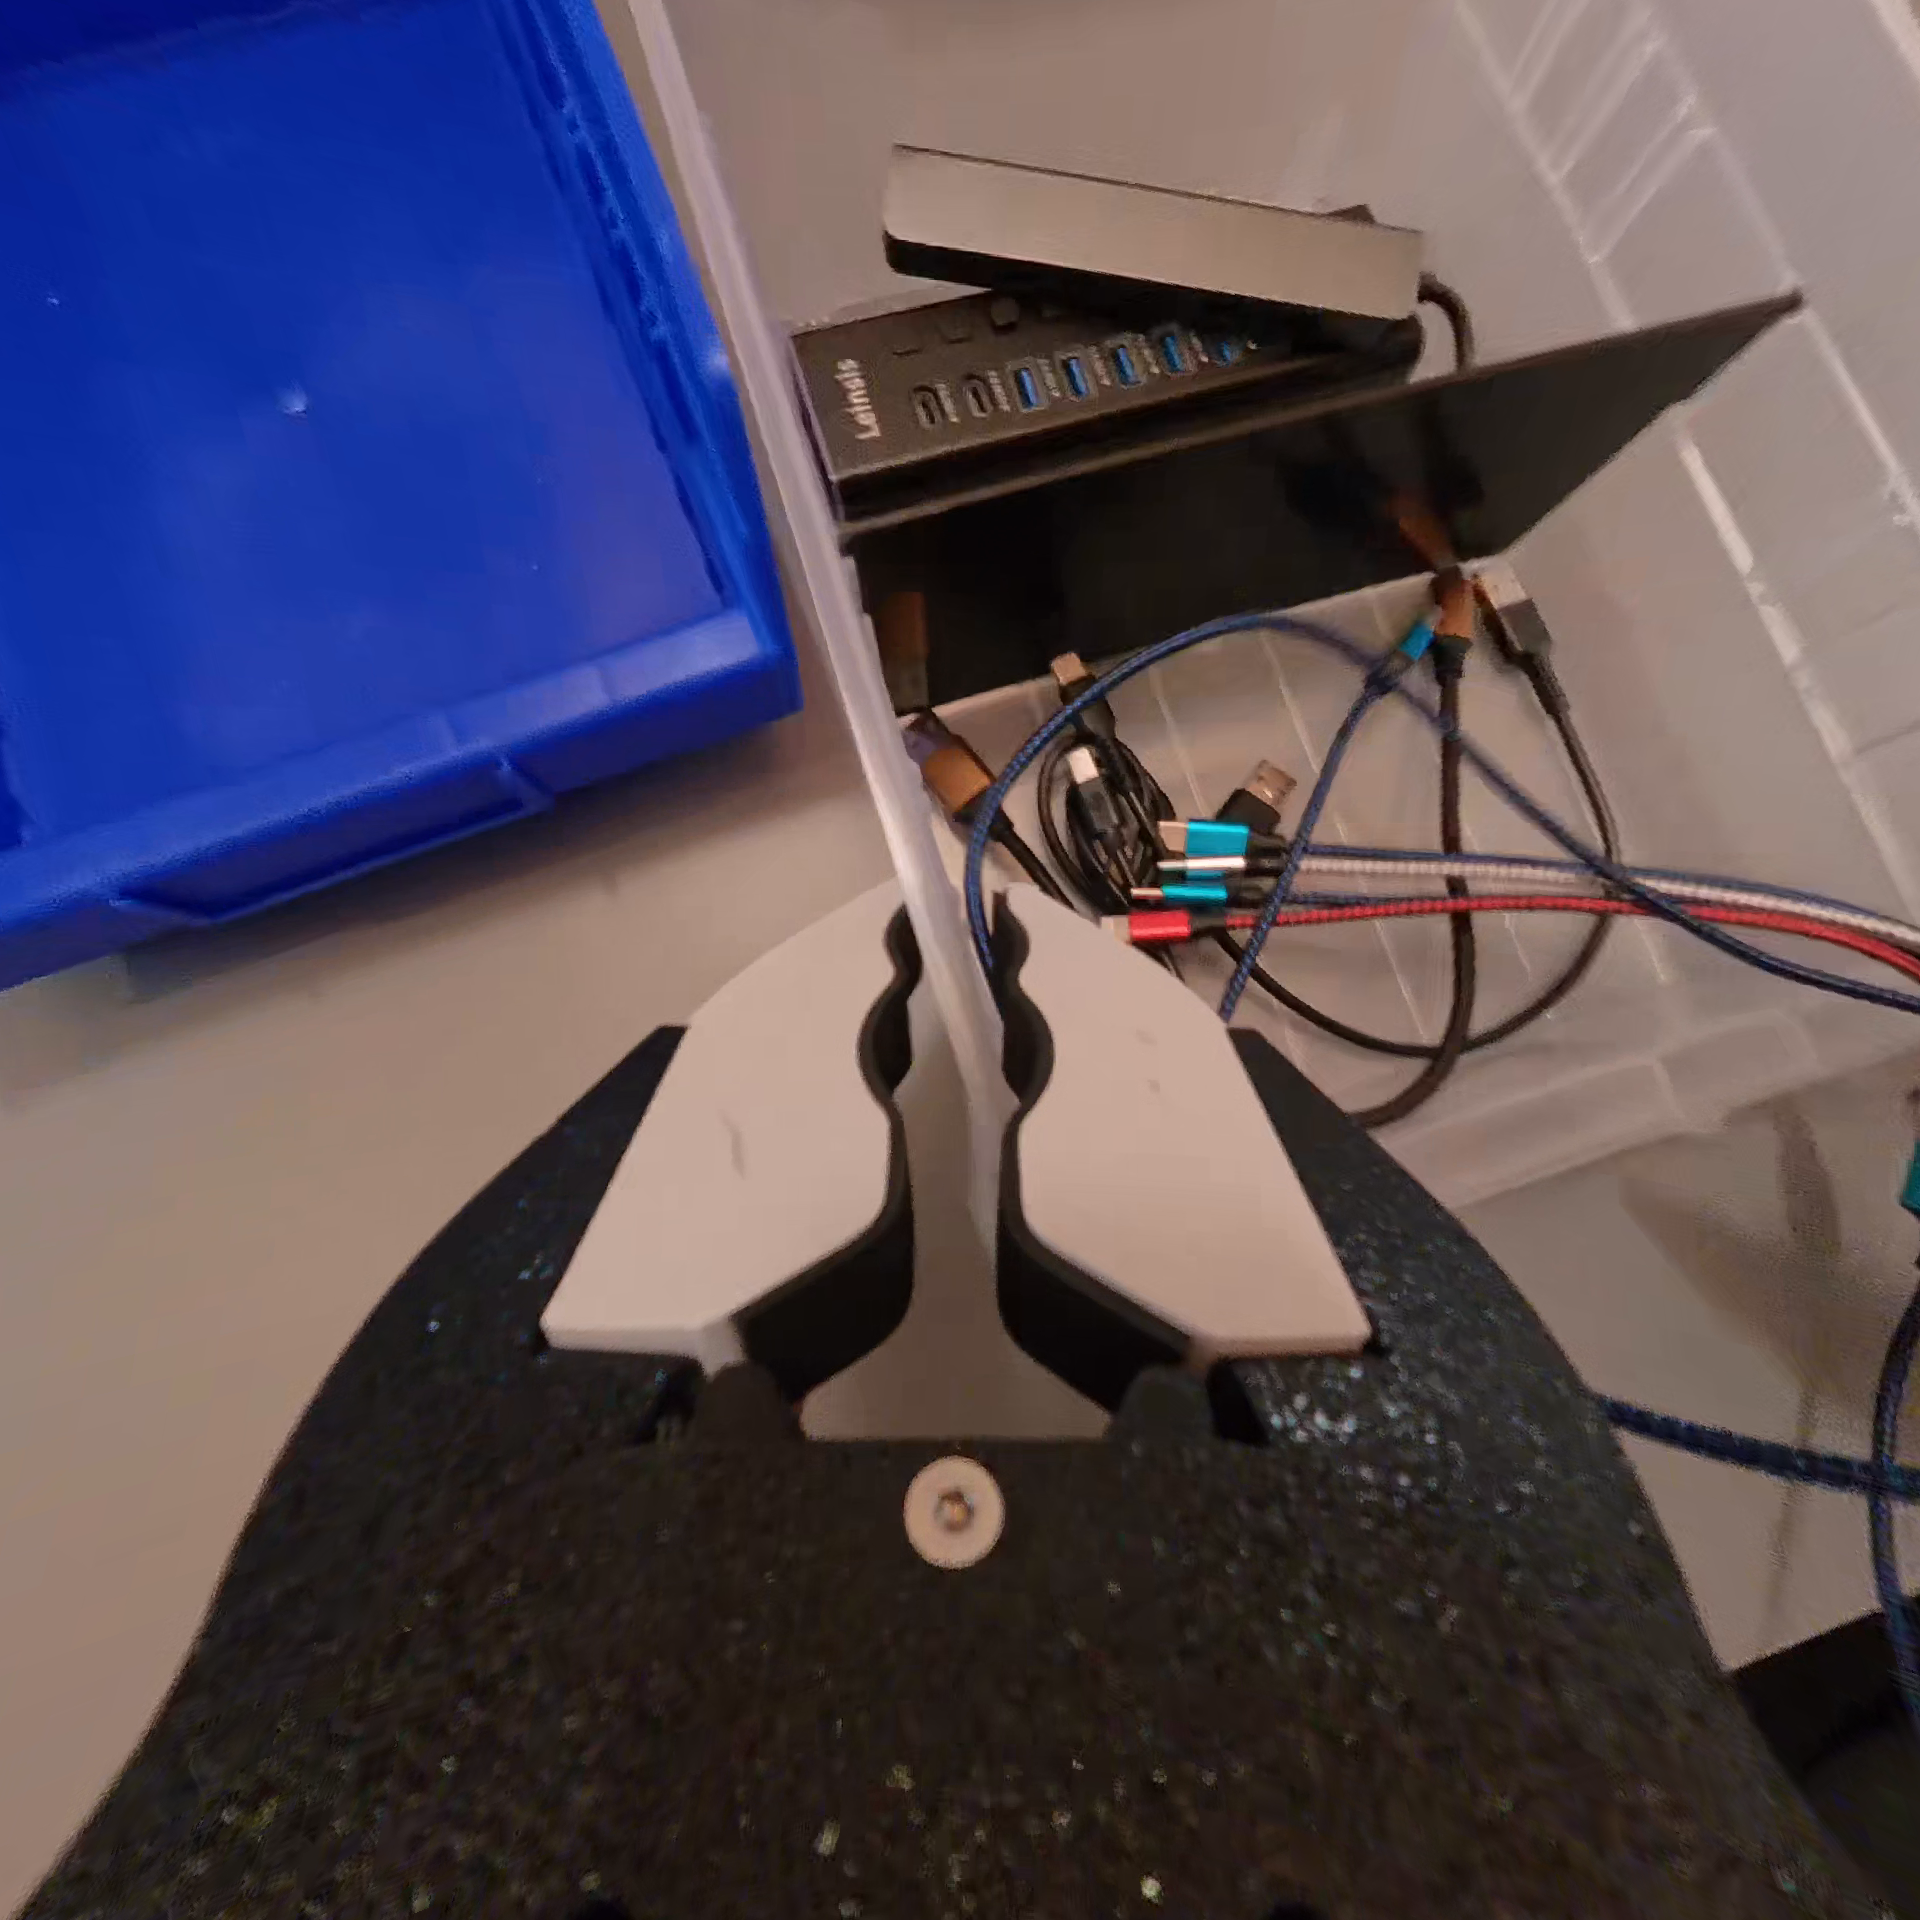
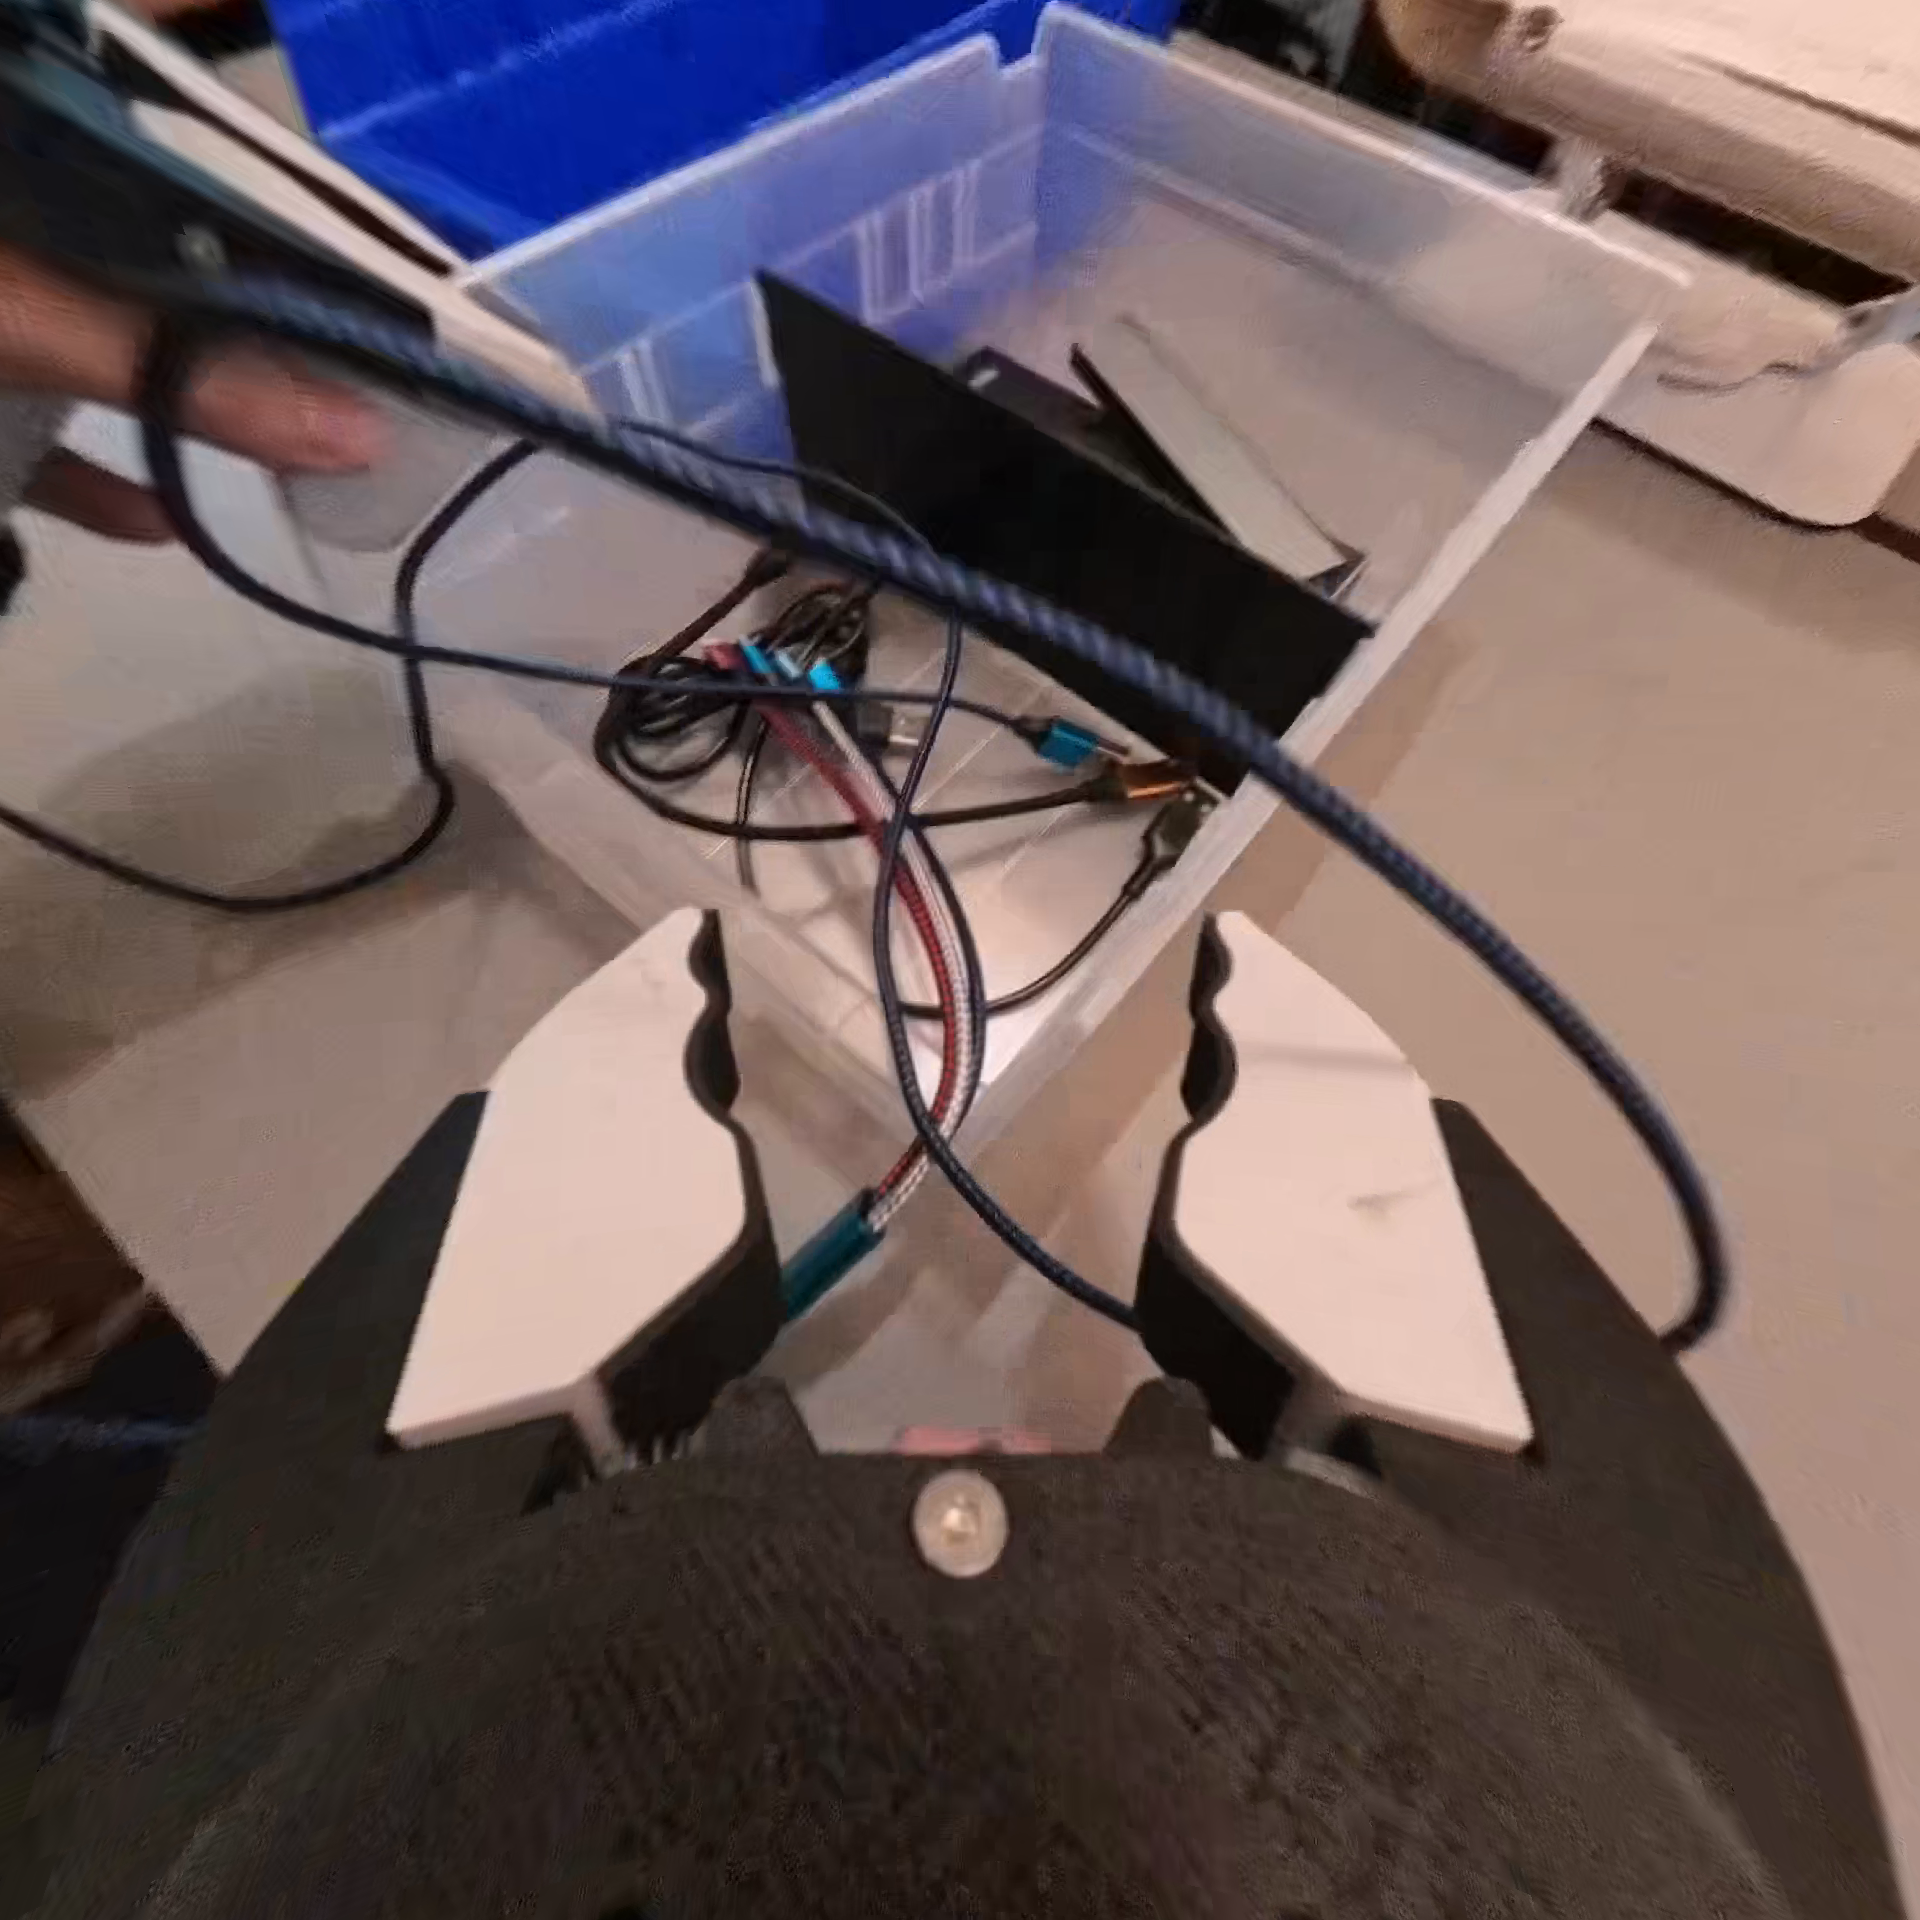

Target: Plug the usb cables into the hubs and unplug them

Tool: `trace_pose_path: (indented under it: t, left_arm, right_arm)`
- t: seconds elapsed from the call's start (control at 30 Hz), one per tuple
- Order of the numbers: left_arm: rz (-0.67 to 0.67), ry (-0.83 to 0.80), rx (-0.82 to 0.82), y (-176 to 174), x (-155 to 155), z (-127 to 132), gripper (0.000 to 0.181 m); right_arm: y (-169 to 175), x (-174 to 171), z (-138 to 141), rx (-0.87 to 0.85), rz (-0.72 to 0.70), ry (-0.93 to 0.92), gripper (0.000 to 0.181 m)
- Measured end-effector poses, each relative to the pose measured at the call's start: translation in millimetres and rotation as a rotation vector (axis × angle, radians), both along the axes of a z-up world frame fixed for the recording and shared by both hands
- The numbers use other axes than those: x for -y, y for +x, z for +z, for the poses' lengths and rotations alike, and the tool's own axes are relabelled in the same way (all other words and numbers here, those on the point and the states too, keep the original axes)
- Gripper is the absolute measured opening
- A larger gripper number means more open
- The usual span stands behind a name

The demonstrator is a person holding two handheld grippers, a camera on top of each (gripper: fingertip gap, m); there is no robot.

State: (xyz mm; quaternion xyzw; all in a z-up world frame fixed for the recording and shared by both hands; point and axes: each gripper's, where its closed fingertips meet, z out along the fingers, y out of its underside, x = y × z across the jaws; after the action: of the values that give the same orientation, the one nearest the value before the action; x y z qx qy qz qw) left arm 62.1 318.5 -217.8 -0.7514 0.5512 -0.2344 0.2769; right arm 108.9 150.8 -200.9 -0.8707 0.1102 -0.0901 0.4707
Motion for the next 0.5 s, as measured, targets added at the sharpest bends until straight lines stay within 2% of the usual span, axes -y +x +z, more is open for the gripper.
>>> trace_pose_path:
  t: [0.07,0.13,0.2,0.27,0.33,0.4,0.43,0.5]
  left_arm:
    - [-0.027,-0.008,0.023,-5.8,3.6,-0.1,0.026]
    - [-0.054,-0.030,0.034,-12.4,5.2,3.0,0.041]
    - [-0.053,-0.031,0.076,-17.0,-0.5,15.6,0.049]
    - [-0.056,-0.062,0.169,-17.9,-6.9,41.4,0.049]
    - [-0.075,-0.124,0.305,-16.7,-16.1,78.8,0.058]
    - [-0.028,-0.110,0.406,-16.2,-50.5,111.6,0.058]
    - [0.022,-0.063,0.409,-16.2,-79.1,118.6,0.058]
    - [0.131,0.033,0.274,-18.8,-147.3,107.5,0.061]
  right_arm:
    - [-23.7,17.4,9.7,-0.025,0.122,-0.010,0.095]
    - [-54.3,43.6,22.5,-0.070,0.305,-0.066,0.093]
    - [-76.3,73.1,39.7,-0.107,0.474,-0.123,0.088]
    - [-71.2,89.2,63.5,-0.082,0.495,-0.093,0.090]
    - [-58.0,98.1,85.7,-0.079,0.476,-0.027,0.086]
    - [-39.1,100.7,97.3,-0.108,0.416,0.049,0.079]
    - [-29.7,102.1,96.0,-0.138,0.379,0.048,0.077]
    - [-15.9,103.7,91.1,-0.170,0.337,0.038,0.076]
